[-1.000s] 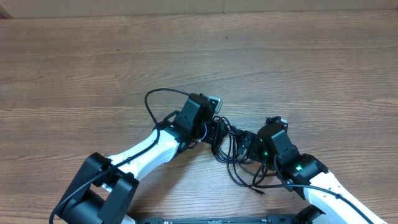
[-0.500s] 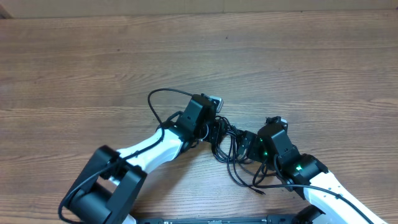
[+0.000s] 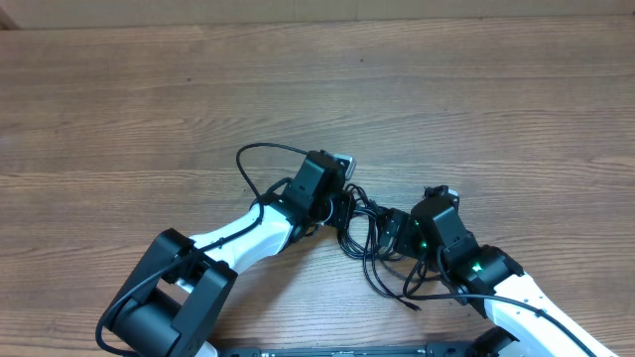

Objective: Untangle cables

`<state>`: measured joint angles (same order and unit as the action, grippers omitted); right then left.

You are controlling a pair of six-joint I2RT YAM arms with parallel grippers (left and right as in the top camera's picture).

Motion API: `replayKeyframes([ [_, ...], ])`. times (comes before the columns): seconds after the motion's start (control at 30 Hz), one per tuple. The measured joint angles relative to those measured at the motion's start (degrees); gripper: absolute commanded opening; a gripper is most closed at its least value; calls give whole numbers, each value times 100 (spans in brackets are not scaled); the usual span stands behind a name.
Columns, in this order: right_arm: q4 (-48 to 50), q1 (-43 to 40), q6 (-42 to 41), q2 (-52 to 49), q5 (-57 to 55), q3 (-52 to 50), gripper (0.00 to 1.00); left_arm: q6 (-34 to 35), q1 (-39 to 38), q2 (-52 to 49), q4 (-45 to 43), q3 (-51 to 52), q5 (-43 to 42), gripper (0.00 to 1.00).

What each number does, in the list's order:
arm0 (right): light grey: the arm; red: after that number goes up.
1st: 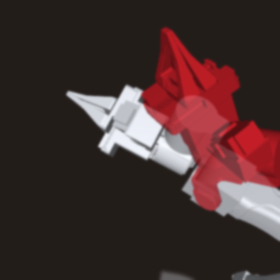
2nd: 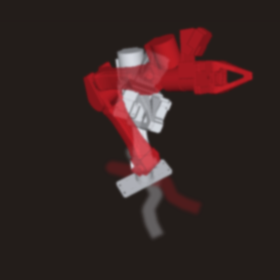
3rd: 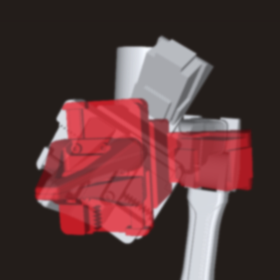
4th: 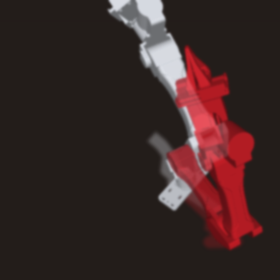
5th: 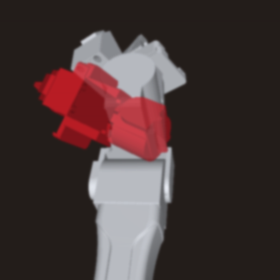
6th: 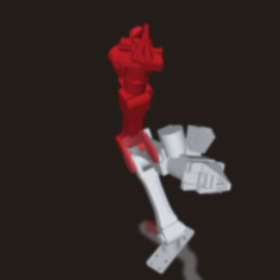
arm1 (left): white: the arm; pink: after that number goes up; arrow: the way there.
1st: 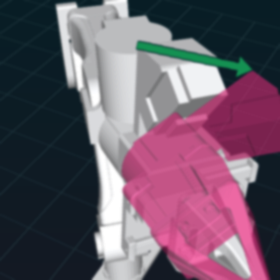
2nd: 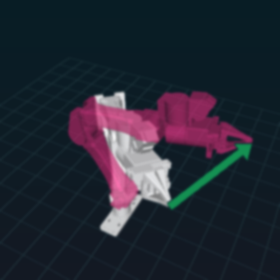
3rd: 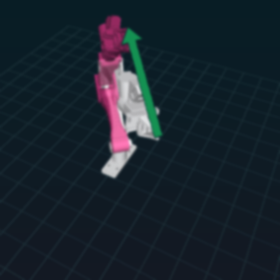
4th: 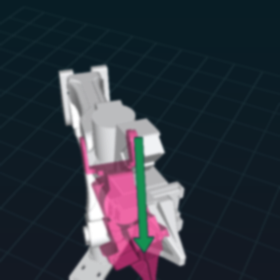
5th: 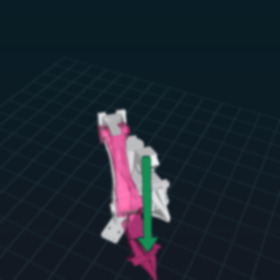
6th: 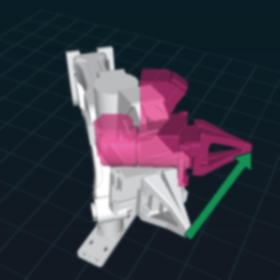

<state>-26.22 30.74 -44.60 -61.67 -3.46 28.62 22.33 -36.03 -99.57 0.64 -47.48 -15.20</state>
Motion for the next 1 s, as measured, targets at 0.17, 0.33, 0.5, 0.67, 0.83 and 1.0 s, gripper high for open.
replayKeyframes([
  [0.17, -2, 0, 2, 0, -2, 0, 100, -2, 0, 0, -2, 0, -2, 17],
  [0.33, -4, 0, 2, 0, 0, 0, 100, 15, 0, 0, 7, 0, -4, 31],
  [0.5, 0, 0, 4, 0, 0, 0, 100, 17, 0, 0, 83, 0, 0, 33],
  [0.67, -2, 0, 4, 0, 0, 0, 100, 17, 0, 0, 103, 0, 0, 28],
  [0.83, -2, 0, 2, 0, -2, 0, 100, 17, -85, 0, 48, 0, 9, 28],
  [1.0, -2, 0, 0, 0, 0, 0, 100, 125, -227, 0, -42, 0, 52, 25],
])
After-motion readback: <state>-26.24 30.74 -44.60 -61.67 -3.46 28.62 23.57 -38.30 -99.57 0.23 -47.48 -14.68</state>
